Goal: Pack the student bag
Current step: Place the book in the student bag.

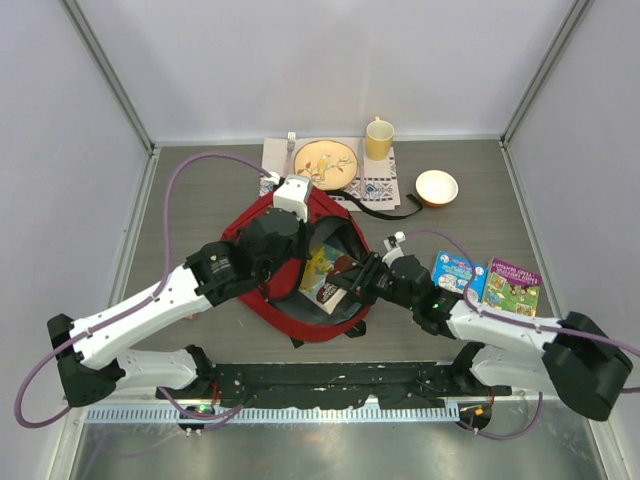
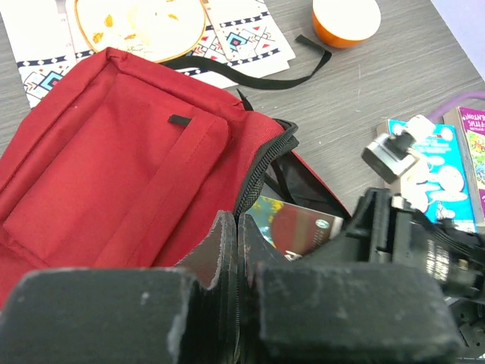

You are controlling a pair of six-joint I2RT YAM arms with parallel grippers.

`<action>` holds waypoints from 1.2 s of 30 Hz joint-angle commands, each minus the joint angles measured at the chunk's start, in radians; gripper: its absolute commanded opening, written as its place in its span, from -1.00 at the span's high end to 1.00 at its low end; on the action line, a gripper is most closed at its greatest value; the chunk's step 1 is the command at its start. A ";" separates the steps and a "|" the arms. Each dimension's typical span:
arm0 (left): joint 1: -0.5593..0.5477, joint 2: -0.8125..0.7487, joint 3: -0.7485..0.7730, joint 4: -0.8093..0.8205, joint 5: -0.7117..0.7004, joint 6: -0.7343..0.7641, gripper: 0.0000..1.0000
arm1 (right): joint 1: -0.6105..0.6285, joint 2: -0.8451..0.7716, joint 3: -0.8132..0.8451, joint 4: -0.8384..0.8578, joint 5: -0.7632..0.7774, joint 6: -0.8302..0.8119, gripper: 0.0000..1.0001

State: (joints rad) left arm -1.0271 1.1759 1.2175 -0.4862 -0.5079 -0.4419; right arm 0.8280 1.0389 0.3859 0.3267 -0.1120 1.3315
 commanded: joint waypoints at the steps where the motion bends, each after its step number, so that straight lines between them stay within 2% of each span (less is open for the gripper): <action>1: -0.002 -0.059 -0.007 0.093 0.006 -0.011 1.00 | -0.017 0.145 0.062 0.371 0.000 0.041 0.98; 4: -0.002 -0.073 -0.018 0.104 0.011 -0.009 1.00 | -0.026 0.229 0.045 0.509 0.012 0.037 0.98; 7: -0.002 -0.078 -0.019 0.100 0.019 -0.001 1.00 | -0.035 0.311 0.039 0.561 0.061 0.032 0.99; 12: -0.002 -0.081 -0.030 0.112 0.060 0.006 1.00 | -0.035 0.346 0.045 0.497 0.190 0.026 0.98; 15: -0.002 -0.079 -0.036 0.115 0.077 0.011 1.00 | -0.035 0.395 0.053 0.537 0.239 0.061 0.98; 18: -0.002 -0.073 -0.036 0.112 0.089 0.012 1.00 | -0.035 0.481 0.064 0.661 0.241 0.113 0.99; 21: -0.002 -0.073 -0.038 0.092 0.100 0.008 1.00 | -0.036 0.570 0.087 0.878 0.181 0.164 0.99; 24: -0.002 -0.084 -0.053 0.090 0.094 -0.001 1.00 | -0.035 0.604 0.120 0.965 0.163 0.192 0.98; 27: -0.002 -0.093 -0.062 0.089 0.083 -0.004 1.00 | -0.033 0.604 0.149 0.948 0.141 0.199 0.98; 28: -0.002 -0.096 -0.062 0.083 0.075 -0.003 1.00 | -0.033 0.563 0.157 0.910 0.126 0.208 0.98; 29: -0.002 -0.097 -0.061 0.077 0.053 -0.003 1.00 | -0.033 0.535 0.160 0.787 0.082 0.213 0.98; 31: -0.002 -0.101 -0.061 0.069 0.037 0.002 1.00 | -0.027 0.428 0.134 0.727 0.081 0.172 0.98; 32: -0.002 -0.104 -0.065 0.067 0.026 0.003 1.00 | -0.027 0.390 0.127 0.638 0.080 0.169 0.99; 36: -0.002 -0.104 -0.070 0.069 0.011 0.006 1.00 | -0.027 0.294 0.105 0.591 0.057 0.150 0.98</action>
State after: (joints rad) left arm -1.0271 1.0996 1.1419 -0.4648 -0.4572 -0.4377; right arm 0.8009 1.4662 0.4702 0.8337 -0.0242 1.4952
